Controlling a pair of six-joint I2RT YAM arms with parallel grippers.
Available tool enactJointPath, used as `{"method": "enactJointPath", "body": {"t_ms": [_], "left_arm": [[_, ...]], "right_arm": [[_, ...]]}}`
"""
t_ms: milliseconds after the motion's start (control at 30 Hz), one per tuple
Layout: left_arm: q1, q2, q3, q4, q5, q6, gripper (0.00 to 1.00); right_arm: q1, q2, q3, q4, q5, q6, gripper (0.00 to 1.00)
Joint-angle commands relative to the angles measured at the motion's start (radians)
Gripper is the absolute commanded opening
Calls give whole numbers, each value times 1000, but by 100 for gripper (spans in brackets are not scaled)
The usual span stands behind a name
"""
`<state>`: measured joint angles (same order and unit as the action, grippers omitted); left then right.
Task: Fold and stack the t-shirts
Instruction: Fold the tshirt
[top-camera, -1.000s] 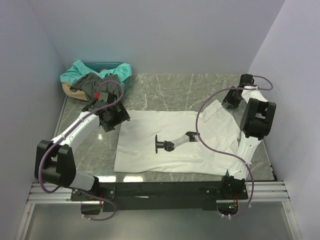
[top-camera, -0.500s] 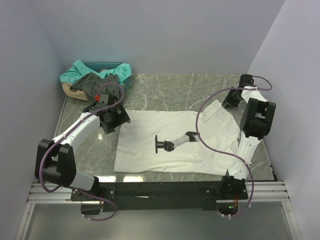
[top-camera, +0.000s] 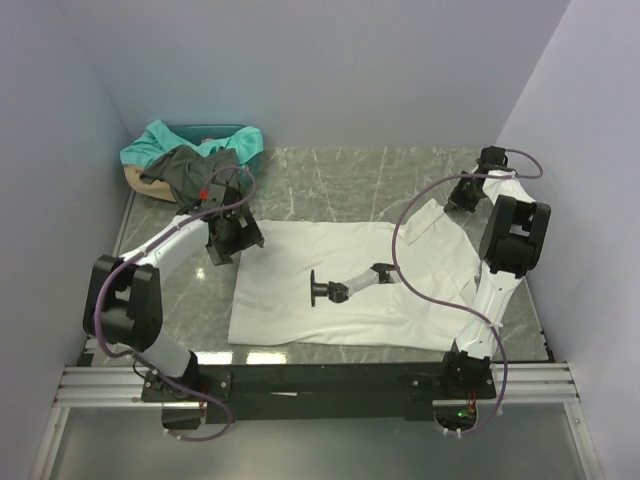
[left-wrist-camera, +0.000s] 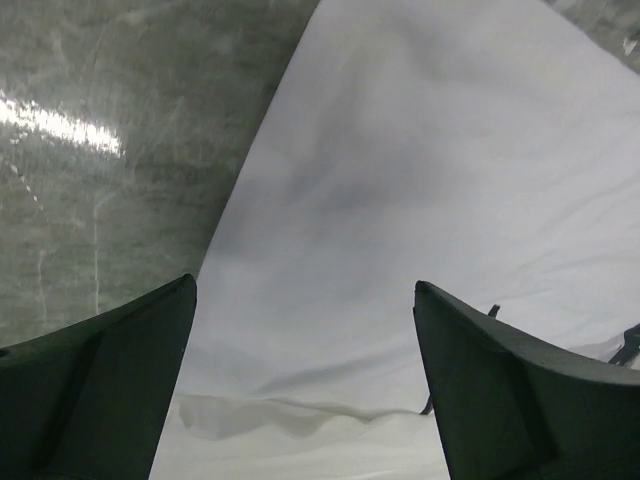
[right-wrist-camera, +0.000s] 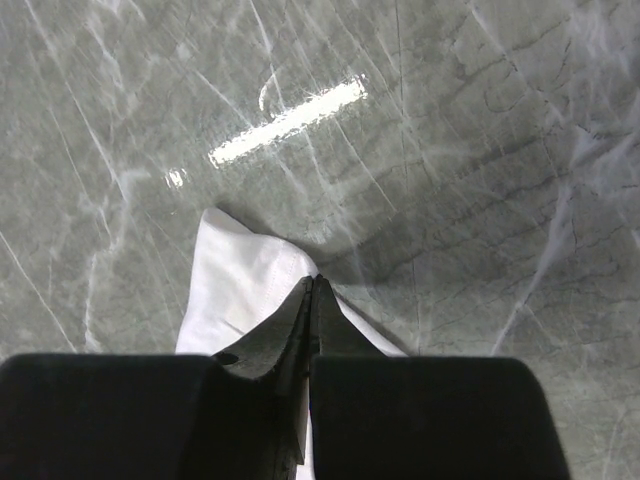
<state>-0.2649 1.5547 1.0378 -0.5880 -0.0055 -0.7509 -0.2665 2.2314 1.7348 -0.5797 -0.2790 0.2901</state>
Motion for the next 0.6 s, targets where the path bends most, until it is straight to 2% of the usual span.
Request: {"method": "enactJointPath", "body": {"t_ms": [0,233,467,567], "left_arm": [[7,51,100,24,-43,33,96],[13,200,249,33,-111,68,87],[29,350,367,63,-152,91,60],[29,412,439,34,-178,108,55]], "right_arm": [[-2,-29,-7,24,-8,1,0],[0,-91,-52,47,-25,23,0],[-2,-124,-72,53,-26,24,0],[-2,-130,-83,53,-28,27,0]]}}
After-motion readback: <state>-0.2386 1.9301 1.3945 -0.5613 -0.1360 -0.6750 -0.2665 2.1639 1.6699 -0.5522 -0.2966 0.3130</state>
